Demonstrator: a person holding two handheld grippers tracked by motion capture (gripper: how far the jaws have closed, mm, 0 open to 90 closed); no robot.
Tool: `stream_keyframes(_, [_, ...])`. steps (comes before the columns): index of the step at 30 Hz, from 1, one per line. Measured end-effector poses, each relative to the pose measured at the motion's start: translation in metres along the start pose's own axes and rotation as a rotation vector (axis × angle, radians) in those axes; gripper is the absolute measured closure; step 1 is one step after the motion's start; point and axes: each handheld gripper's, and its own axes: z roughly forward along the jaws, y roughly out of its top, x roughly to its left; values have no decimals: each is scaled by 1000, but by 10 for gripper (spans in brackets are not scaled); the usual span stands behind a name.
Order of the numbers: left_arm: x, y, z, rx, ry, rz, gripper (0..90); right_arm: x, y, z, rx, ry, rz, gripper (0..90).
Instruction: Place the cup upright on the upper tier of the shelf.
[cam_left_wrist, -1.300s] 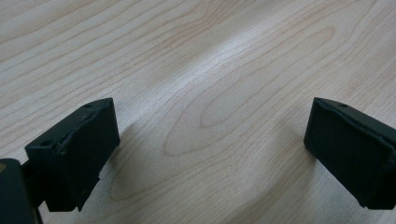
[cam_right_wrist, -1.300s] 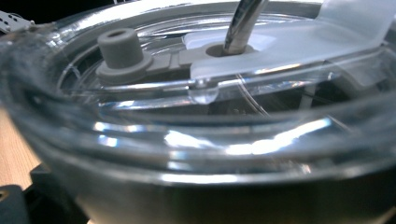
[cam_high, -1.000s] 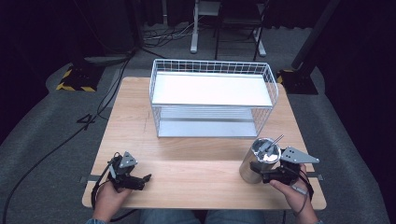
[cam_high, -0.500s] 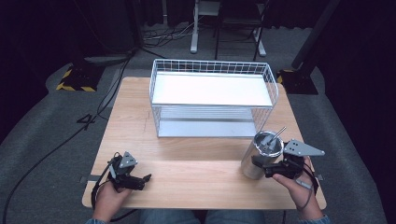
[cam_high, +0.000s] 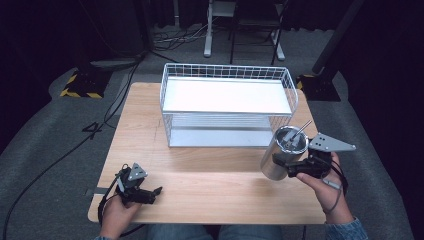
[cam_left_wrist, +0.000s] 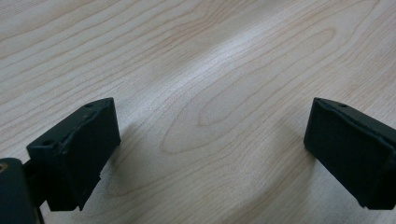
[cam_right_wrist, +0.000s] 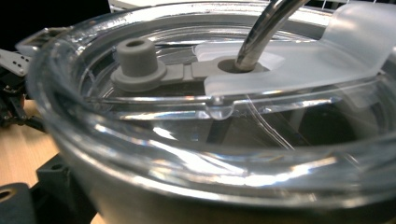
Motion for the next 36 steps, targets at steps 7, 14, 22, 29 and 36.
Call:
stream_keyframes(7, [-1,0,-1,0,7,0,39,-7,21,1,-4,-14,-10,36])
stream_keyframes(14, [-1,0,-1,1,7,0,39,-11,36,1,-14,-26,-3,36])
stream_keyframes(22, [-1,0,0,-2,3,-12,38,-11,55,4,-9,-45,-20,36])
stream_keyframes(29, [-1,0,0,-1,1,-15,37,-13,78,5,-18,-49,-13,36])
stream_keyframes(36, [-1,0,0,0,5,-9,37,-16,100,10,-19,-69,-12,36])
